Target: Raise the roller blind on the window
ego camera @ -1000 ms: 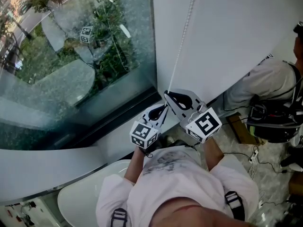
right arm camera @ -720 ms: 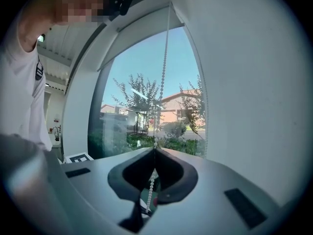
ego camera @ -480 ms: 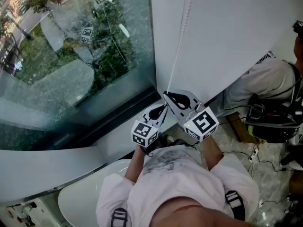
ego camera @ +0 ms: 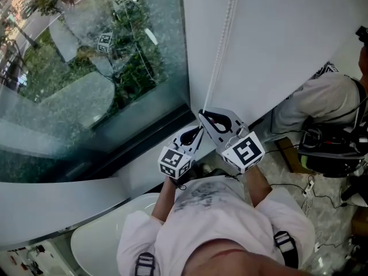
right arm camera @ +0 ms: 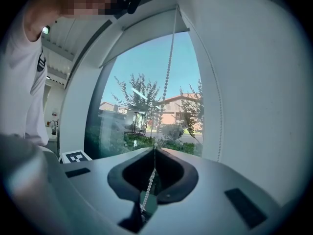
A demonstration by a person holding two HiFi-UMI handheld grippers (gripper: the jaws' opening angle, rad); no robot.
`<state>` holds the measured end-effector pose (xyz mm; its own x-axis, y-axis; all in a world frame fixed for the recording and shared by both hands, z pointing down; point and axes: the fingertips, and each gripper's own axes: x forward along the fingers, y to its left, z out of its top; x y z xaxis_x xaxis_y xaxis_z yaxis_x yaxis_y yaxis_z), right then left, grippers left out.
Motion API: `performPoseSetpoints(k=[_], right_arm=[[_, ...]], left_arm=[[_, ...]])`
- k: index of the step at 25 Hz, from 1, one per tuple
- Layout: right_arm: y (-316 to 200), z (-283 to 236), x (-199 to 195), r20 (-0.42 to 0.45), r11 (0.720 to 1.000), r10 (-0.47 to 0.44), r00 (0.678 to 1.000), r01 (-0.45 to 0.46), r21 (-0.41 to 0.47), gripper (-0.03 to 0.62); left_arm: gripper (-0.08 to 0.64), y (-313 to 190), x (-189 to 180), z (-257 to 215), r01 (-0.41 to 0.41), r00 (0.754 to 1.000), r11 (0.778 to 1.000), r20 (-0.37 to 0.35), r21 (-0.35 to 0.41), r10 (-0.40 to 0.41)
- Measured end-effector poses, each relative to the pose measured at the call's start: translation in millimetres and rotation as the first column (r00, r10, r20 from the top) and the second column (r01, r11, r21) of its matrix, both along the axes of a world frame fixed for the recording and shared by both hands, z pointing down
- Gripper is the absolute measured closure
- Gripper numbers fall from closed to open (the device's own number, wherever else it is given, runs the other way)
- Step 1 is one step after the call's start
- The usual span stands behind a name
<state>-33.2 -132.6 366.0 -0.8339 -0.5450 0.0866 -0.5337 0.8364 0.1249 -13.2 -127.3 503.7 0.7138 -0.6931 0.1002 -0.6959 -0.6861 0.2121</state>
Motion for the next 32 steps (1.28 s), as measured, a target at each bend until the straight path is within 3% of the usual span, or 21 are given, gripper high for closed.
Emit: performPoseSetpoints(k=[12, 13, 15, 21, 23, 26, 32], right_arm=[[-7, -9, 8, -0.027, 0.991, 0.063, 0.998, -0.059, 0.121, 0.526], [-8, -8, 10, -0.027, 0.990, 0.072, 0.997, -0.068, 0.121, 0.522], [-8, -3, 12, -0.032, 0.991, 0.080, 0.996, -0.076, 0.109, 0.436], [2, 21, 20, -0.049, 0.993, 0.103, 0.993, -0.100, 0.061, 0.419], [9, 25, 23, -0.042, 0.993, 0.113, 0.993, -0.110, 0.051, 0.432], [16, 32, 28, -0.037, 0.993, 0.118, 0.992, -0.117, 0.027, 0.520], [16, 61, 33, -0.040, 0.988, 0.128, 0.991, -0.131, -0.076, 0.532]], left_arm=[[0.535, -7, -16, -9, 0.059, 0.998, 0.997, -0.023, 0.054, -0.058], [0.512, -7, -17, -10, 0.061, 0.998, 0.997, -0.027, 0.055, -0.060], [0.488, -7, -21, -13, 0.070, 0.997, 0.996, -0.038, 0.061, -0.067], [0.485, 3, -34, -33, 0.105, 0.993, 0.988, -0.062, 0.109, -0.099], [0.486, 8, -40, -44, 0.125, 0.991, 0.982, -0.058, 0.138, -0.119], [0.551, 14, -46, -60, 0.158, 0.987, 0.971, -0.056, 0.181, -0.150], [0.554, 17, -47, -72, 0.166, 0.986, 0.962, -0.040, 0.217, -0.161]])
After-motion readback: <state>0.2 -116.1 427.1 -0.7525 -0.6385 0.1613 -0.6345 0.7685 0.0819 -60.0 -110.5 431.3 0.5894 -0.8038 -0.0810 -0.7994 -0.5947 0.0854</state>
